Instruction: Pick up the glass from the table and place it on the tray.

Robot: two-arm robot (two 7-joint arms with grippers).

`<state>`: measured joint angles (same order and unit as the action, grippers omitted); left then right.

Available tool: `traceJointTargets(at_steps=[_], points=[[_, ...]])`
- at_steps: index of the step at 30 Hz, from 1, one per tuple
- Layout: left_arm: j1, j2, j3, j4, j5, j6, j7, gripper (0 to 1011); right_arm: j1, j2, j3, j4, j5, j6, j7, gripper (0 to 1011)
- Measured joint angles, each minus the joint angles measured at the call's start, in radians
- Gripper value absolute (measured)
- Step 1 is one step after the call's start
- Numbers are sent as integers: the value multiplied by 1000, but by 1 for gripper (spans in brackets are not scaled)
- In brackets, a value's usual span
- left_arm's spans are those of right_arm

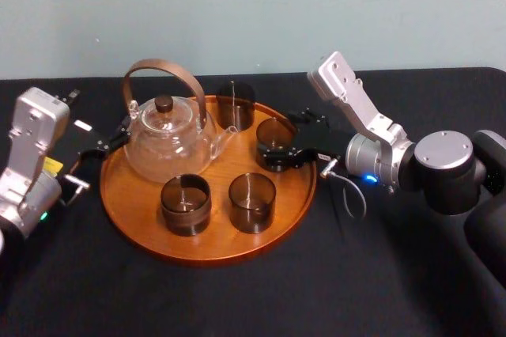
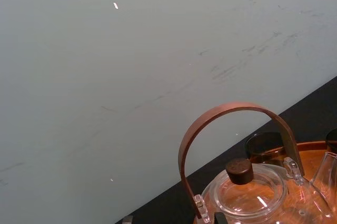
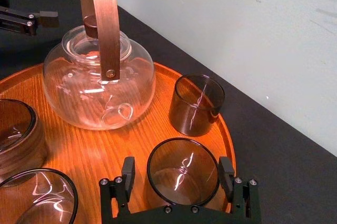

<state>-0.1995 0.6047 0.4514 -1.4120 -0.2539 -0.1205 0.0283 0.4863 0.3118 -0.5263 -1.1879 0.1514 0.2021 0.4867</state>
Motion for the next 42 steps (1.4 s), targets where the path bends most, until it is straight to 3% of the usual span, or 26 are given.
traceJointTargets(at_steps=[24, 42], points=[[0, 0, 0, 0, 0, 0, 0, 1001, -30, 35, 28, -54, 40, 28, 21, 1002], [0, 0, 0, 0, 0, 0, 0, 1001, -127, 135, 103, -194, 116, 36, 12, 1002]])
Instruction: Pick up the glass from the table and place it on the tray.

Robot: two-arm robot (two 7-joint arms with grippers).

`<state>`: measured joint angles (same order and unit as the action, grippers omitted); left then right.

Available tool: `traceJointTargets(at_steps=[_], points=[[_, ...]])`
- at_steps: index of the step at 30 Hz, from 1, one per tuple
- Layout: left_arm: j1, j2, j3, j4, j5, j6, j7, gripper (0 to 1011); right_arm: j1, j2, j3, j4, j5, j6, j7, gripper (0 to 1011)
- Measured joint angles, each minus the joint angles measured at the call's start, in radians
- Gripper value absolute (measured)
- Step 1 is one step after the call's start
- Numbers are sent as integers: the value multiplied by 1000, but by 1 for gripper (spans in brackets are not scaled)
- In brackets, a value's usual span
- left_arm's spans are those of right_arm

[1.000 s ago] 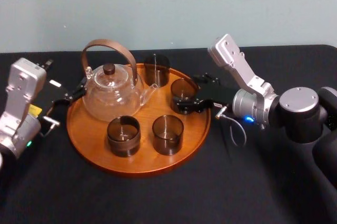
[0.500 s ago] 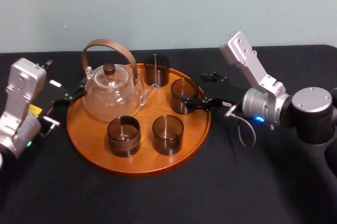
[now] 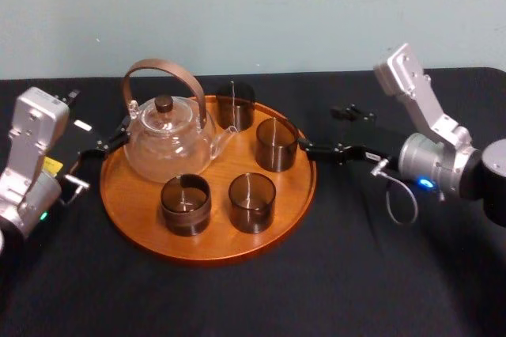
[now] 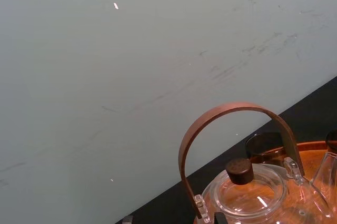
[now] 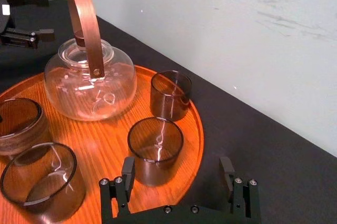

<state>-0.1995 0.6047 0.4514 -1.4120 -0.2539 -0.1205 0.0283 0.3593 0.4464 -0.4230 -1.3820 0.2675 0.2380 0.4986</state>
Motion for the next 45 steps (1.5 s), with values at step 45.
traceJointTargets(at_steps=[45], points=[[0, 0, 0, 0, 0, 0, 0, 1001, -111, 87, 163, -34, 87, -53, -123, 1002]])
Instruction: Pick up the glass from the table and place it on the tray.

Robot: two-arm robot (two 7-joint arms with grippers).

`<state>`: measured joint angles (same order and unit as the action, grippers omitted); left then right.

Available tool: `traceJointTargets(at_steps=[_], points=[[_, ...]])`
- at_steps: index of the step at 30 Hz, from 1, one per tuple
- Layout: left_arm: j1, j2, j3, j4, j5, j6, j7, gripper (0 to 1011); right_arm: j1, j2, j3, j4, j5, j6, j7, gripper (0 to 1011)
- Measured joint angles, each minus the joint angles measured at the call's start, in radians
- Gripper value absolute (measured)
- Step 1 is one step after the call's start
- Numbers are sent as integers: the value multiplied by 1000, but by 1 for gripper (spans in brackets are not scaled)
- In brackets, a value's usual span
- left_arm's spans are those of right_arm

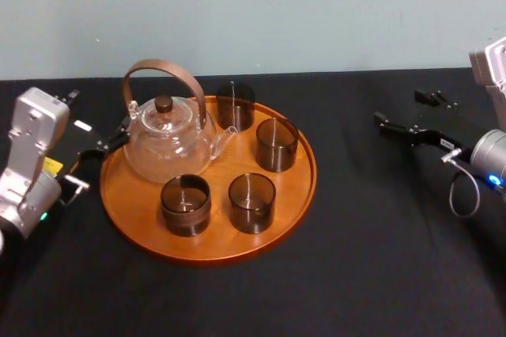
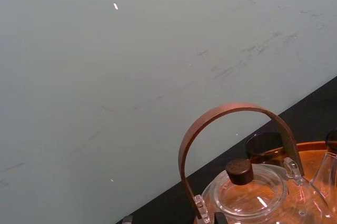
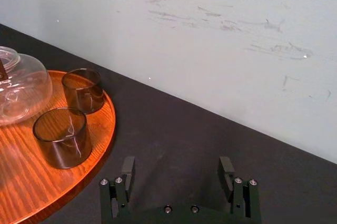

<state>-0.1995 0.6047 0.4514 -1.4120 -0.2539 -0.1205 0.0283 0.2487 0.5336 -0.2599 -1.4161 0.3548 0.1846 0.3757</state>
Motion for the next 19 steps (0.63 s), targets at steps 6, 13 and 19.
traceJointTargets(at_steps=[6, 13, 19], points=[[0, 0, 0, 0, 0, 0, 0, 1001, 0, 1, -2, 0, 0, 0, 4, 1002], [0, 0, 0, 0, 0, 0, 0, 1001, 0, 2, -4, 0, 0, 0, 7, 1002], [0, 0, 0, 0, 0, 0, 0, 1001, 1, 3, -4, 0, 0, 0, 8, 1002]])
